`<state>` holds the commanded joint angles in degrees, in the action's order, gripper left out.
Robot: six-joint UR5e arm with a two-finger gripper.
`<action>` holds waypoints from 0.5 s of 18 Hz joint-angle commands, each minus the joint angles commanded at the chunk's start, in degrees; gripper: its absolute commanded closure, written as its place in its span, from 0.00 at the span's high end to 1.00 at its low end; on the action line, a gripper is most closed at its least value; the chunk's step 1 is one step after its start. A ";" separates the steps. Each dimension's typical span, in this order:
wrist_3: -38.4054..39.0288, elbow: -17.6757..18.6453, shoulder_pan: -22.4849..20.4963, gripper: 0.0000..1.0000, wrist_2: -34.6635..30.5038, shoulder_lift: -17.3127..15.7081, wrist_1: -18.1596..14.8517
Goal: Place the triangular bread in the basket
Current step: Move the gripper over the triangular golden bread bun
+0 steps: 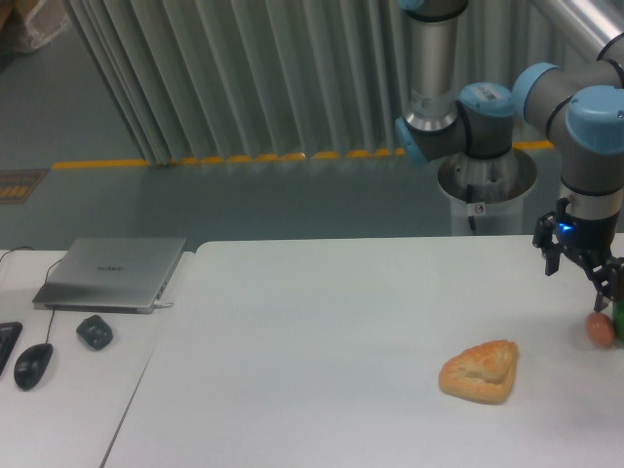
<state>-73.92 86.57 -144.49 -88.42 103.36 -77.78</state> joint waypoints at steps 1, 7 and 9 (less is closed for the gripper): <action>0.26 0.00 0.00 1.00 0.09 0.00 0.00; 3.15 0.00 1.31 1.00 -0.17 0.61 0.09; 3.69 0.61 1.93 1.00 0.08 0.62 0.35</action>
<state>-70.22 87.18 -142.56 -88.33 103.98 -77.43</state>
